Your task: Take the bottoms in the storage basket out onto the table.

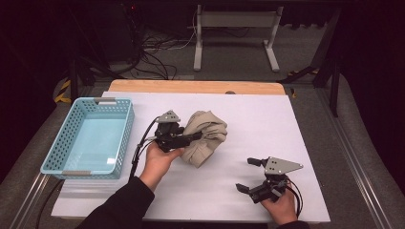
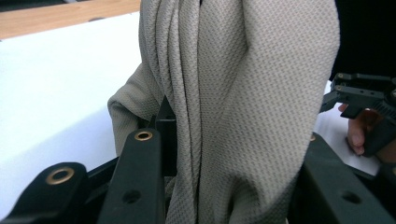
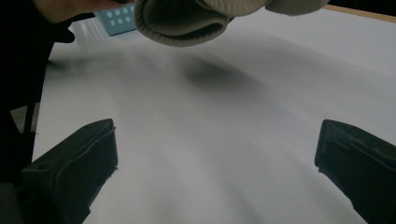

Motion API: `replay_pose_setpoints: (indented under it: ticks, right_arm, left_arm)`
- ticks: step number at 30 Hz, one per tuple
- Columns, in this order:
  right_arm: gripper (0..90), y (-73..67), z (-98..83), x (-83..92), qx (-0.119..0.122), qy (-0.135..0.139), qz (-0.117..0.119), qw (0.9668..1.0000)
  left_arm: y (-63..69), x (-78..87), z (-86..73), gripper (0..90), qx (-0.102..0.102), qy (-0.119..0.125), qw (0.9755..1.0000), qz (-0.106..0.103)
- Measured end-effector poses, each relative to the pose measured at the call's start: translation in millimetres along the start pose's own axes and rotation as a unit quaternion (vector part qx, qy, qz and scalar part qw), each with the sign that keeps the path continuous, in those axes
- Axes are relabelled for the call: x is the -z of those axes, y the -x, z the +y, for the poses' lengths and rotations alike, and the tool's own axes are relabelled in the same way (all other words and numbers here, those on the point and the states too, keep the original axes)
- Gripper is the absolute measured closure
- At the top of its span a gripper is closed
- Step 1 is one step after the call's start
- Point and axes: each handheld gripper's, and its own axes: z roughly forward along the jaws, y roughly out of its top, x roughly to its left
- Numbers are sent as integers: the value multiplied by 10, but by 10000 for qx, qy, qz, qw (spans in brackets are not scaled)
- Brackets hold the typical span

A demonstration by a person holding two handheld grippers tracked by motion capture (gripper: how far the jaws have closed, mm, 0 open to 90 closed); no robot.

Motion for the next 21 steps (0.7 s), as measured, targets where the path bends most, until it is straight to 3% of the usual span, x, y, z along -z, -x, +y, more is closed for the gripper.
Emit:
replay_pose_setpoints:
  ticks: [12, 14, 21]
  right_arm:
    - [1, 2, -1, 1, 2, -1, 3, 10000]
    - [0, 2, -1, 1, 6, 3, 5, 10000]
    - [1, 1, -2, 2, 9, 5, 11, 10000]
  left_arm:
    - [2, -331, -41, 631, -75, -205, 9997, 119]
    - [6, -370, -54, 630, -23, -233, 9996, 156]
    - [-25, -476, -97, 625, -128, -402, 9987, 289]
